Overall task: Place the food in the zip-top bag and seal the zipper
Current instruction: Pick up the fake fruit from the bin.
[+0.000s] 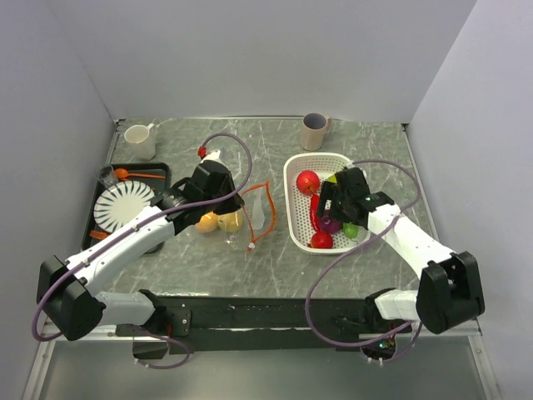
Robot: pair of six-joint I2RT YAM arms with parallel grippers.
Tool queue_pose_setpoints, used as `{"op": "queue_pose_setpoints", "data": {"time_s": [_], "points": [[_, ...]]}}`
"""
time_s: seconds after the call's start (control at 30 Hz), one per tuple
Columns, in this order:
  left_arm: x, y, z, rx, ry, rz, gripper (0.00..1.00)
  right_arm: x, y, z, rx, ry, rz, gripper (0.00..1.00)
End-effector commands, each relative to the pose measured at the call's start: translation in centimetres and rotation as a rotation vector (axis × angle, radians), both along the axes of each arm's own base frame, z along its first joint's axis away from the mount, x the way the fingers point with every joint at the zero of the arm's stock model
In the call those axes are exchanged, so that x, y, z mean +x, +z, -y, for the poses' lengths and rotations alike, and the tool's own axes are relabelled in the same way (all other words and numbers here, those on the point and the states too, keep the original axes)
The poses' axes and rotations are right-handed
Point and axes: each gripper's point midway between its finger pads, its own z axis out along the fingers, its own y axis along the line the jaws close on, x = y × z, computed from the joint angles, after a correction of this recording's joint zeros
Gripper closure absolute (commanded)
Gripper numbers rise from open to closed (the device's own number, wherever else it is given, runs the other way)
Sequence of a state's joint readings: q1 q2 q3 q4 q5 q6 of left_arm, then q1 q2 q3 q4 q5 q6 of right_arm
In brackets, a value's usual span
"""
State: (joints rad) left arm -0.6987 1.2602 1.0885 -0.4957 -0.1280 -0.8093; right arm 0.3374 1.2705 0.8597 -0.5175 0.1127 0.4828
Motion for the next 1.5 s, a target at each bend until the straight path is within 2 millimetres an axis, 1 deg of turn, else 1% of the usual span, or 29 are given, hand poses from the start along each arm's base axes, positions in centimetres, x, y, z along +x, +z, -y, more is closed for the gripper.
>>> {"op": "queue_pose_setpoints", "data": {"time_s": [0.0,0.1,0.3,0.43,0.6,0.7,0.73,0.9,1.1,1.27,1.4,1.47], "points": [[0.4,1.3,0.4,-0.037,-0.002,0.034,0.99,1.2,-0.7,0.0,0.006,-0.023,-0.008,0.02],[0.4,1.5,0.3,-0.037,-0.001,0.041,0.99,1.7,-1.5,0.0,0.006,-0.028,-0.021,0.03],[0.4,1.2,0.4,-0.034,-0.009,0.037,0.99,2.3,-3.0,0.2,-0.022,-0.034,-0.055,0.05],[0.4,1.2,0.4,-0.034,-0.009,0.037,0.99,2.6,-3.6,0.0,-0.016,-0.022,-0.076,0.10],[0.5,1.2,0.2,-0.025,-0.001,0.038,0.99,2.4,-4.4,-0.2,-0.010,-0.019,-0.097,0.12],[0.4,1.3,0.2,-0.030,-0.003,0.042,0.99,2.4,-4.4,-0.3,-0.001,-0.012,-0.093,0.18],[0.4,1.2,0.2,-0.029,-0.003,0.040,0.99,2.5,-4.2,-0.4,0.004,-0.010,-0.086,0.25],[0.4,1.0,0.3,-0.024,-0.006,0.031,0.99,2.3,-3.8,-0.6,0.020,-0.004,-0.074,0.38],[0.3,0.8,0.2,-0.027,-0.006,0.031,0.99,2.4,-2.8,-0.7,0.030,0.008,-0.046,0.42],[0.4,0.8,0.3,-0.021,-0.007,0.029,0.99,2.4,-1.4,-1.5,0.070,0.055,0.005,0.42],[0.5,1.0,0.5,-0.031,-0.011,0.033,0.99,2.2,-0.8,-1.5,0.077,0.065,0.032,0.45],[0.5,0.9,0.6,-0.030,-0.017,0.030,0.99,1.9,-0.4,-1.9,0.099,0.086,0.038,0.45]]}}
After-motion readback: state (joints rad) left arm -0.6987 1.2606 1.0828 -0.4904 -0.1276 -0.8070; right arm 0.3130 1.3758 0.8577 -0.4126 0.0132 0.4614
